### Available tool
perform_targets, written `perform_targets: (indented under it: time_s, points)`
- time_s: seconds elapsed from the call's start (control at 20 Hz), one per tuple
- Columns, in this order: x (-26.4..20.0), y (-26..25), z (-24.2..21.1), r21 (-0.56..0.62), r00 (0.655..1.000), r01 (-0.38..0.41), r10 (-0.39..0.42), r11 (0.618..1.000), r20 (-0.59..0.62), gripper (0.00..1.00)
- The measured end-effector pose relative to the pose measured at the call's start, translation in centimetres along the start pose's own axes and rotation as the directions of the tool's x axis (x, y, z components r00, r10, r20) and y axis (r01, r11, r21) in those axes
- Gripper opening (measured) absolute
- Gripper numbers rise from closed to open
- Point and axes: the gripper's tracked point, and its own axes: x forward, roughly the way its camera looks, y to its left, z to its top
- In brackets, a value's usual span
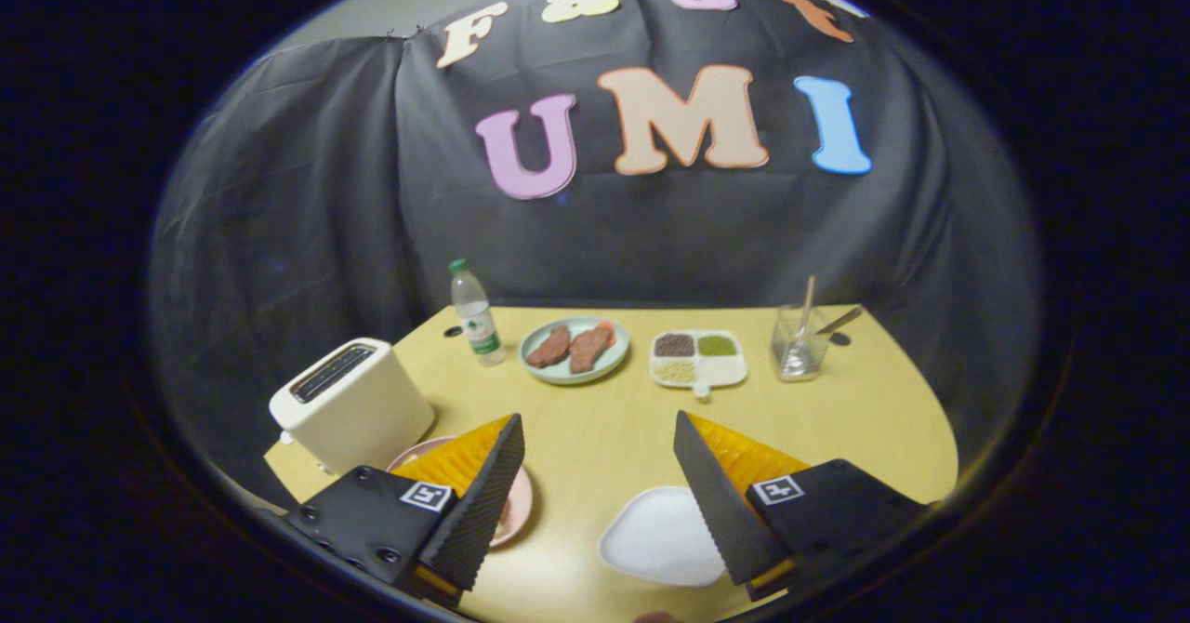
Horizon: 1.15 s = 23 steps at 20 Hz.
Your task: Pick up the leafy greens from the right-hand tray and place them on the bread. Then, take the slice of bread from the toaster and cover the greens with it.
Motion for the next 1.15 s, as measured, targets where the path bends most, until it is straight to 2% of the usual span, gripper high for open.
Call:
perform_targets:
  time_s: [0.15,0.3,0.4,0.7,1.15]
  points:
    - [-1.2,-3.6,2.8,-0.036,0.991,0.090,-0.086,0.995,0.102,1.00]
    - [-2.2,-6.9,5.4,-0.052,0.965,0.193,-0.179,0.980,0.192,1.00]
    - [-2.7,-8.0,6.4,-0.050,0.952,0.225,-0.208,0.973,0.225,1.00]
    - [-3.2,-8.5,8.5,-0.052,0.927,0.264,-0.238,0.963,0.291,1.00]
    - [-3.6,-6.6,10.8,-0.089,0.908,0.255,-0.206,0.963,0.366,1.00]
